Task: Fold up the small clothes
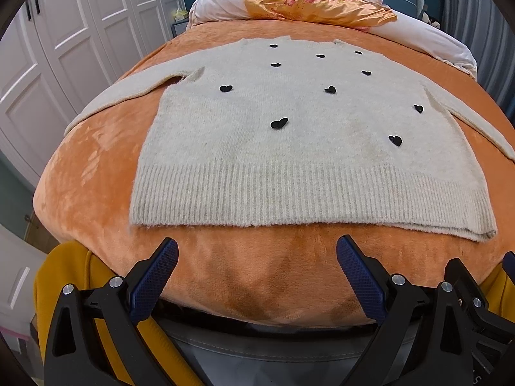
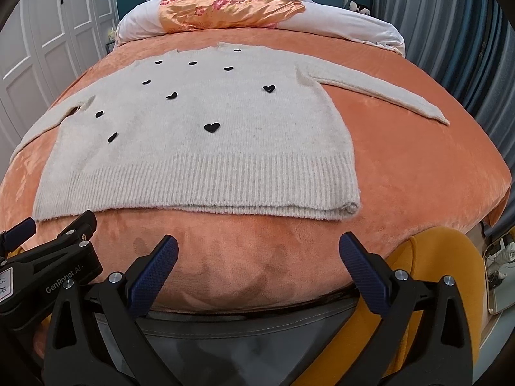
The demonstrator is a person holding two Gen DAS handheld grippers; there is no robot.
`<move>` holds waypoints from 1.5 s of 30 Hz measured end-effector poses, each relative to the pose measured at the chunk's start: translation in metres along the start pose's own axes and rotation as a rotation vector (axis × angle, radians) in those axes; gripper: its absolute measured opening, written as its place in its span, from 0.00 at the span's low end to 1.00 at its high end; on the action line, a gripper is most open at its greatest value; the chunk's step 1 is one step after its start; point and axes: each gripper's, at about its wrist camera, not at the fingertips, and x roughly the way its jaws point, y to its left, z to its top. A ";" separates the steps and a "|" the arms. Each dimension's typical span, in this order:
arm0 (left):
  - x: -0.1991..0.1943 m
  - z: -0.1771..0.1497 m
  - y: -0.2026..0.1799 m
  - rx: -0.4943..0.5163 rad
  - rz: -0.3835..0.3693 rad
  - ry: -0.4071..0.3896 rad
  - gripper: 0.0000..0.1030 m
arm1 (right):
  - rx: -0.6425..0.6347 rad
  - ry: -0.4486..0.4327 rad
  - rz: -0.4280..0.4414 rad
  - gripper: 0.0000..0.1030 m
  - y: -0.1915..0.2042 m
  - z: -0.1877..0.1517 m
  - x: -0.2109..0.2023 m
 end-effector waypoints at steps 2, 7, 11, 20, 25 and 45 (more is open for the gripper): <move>0.000 0.000 0.000 0.000 0.001 -0.001 0.93 | 0.000 0.000 0.000 0.95 0.000 0.000 0.000; 0.002 -0.001 0.001 -0.001 0.003 -0.001 0.93 | 0.000 0.000 0.000 0.95 0.000 0.000 0.000; 0.002 -0.001 0.002 -0.001 0.002 -0.001 0.93 | 0.001 0.001 0.001 0.95 0.000 0.000 0.000; 0.002 -0.001 0.001 0.001 0.003 0.000 0.93 | 0.001 0.001 0.001 0.95 0.000 0.000 0.000; 0.002 -0.001 0.001 0.000 0.004 0.000 0.93 | 0.001 0.002 0.002 0.95 -0.001 0.001 0.000; 0.000 -0.004 0.002 0.003 0.008 0.004 0.93 | 0.005 0.007 0.005 0.95 0.000 -0.004 0.004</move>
